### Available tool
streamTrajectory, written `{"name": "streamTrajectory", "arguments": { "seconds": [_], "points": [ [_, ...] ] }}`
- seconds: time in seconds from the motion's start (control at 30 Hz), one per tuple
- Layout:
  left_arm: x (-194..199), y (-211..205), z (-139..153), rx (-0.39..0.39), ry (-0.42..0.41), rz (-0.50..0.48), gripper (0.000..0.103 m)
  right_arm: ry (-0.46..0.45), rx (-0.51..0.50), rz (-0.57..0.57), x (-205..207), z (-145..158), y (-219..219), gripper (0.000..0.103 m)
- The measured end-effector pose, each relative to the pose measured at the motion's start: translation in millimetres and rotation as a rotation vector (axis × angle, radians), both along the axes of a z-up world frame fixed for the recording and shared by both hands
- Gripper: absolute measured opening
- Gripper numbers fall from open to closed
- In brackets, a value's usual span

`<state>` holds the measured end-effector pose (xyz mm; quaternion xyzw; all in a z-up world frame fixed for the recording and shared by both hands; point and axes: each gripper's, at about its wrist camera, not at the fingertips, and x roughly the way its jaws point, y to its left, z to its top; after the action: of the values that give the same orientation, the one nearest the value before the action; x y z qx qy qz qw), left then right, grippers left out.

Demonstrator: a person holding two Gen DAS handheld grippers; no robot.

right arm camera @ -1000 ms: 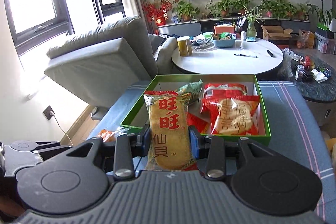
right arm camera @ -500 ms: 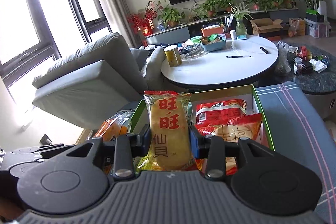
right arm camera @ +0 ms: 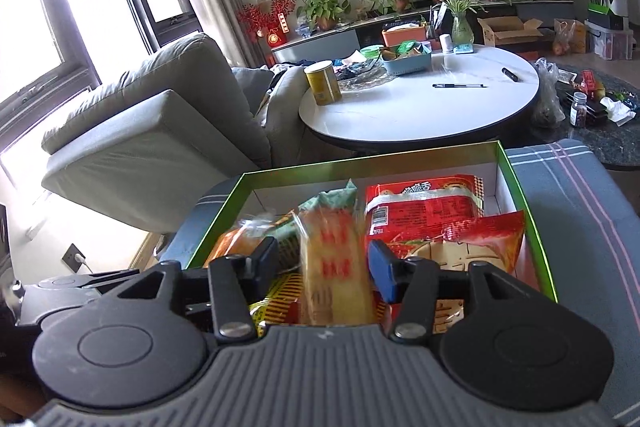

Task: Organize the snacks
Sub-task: 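Carry both packs into the green box and open both grippers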

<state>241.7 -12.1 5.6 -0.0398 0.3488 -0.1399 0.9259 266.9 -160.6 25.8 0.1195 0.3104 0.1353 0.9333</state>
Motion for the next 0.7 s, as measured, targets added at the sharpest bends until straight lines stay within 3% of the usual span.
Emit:
{"name": "streamTrajectory", "arguments": {
  "seconds": [0.27, 0.7],
  "points": [
    [-13, 2, 9, 0.032, -0.046, 0.018, 0.051, 0.001, 0.0, -0.011, -14, 7, -6, 0.077],
    [-57, 27, 17, 0.056, -0.064, 0.087, 0.051, -0.021, -0.02, 0.002, -58, 19, -17, 0.077]
  ]
}}
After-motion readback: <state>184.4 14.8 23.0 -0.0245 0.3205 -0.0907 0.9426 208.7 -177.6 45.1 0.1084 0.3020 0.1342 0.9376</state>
